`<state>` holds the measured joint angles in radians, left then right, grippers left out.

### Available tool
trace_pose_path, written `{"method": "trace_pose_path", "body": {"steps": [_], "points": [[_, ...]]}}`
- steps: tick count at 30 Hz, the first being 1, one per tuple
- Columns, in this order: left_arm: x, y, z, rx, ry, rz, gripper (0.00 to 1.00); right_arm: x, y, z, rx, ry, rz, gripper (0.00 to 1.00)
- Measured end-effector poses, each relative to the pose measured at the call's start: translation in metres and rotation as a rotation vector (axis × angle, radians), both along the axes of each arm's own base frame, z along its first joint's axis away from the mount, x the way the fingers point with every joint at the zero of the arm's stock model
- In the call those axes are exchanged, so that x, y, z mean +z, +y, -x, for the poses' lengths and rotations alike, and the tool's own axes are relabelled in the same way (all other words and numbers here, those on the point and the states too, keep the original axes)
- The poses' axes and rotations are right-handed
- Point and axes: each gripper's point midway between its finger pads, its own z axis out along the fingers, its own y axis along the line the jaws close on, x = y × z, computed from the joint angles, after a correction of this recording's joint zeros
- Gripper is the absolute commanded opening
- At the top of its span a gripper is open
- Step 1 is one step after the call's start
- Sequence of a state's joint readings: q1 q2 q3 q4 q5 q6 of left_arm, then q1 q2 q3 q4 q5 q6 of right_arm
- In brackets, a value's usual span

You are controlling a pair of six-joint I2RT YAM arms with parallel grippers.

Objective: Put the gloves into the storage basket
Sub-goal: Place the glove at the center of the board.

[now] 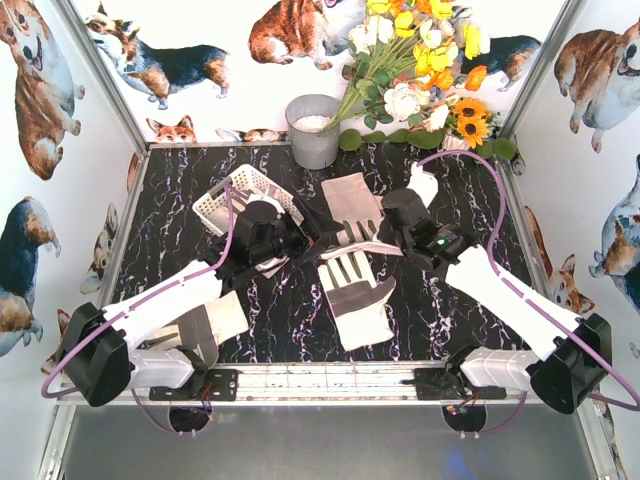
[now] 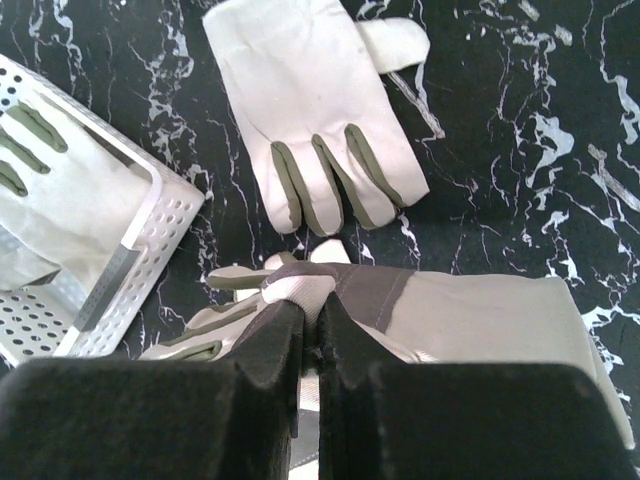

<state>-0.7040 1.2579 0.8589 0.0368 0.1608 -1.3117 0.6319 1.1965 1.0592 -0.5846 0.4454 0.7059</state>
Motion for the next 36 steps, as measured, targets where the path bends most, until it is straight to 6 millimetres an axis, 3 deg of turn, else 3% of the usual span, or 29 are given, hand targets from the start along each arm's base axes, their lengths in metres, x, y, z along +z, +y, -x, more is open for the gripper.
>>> {"method": "trace_pose_path", "body": {"steps": [12,19,25,29,36], "points": [[0.012,-0.010,-0.003,0.016,0.043,0.037,0.96,0.008,0.002,-0.020,-0.081,-0.100,0.034,0.00],[-0.012,-0.018,-0.017,0.061,0.107,0.027,0.96,0.011,0.017,-0.020,-0.056,-0.098,-0.051,0.00],[-0.013,-0.026,-0.029,0.094,0.128,0.084,0.96,0.009,0.020,-0.009,-0.037,-0.082,-0.119,0.00],[-0.025,-0.033,-0.033,0.099,0.155,0.087,0.96,0.015,0.026,-0.005,-0.023,-0.084,-0.174,0.00],[-0.042,-0.040,-0.037,0.109,0.201,0.080,0.97,0.007,0.031,0.002,-0.012,-0.051,-0.214,0.00]]}}
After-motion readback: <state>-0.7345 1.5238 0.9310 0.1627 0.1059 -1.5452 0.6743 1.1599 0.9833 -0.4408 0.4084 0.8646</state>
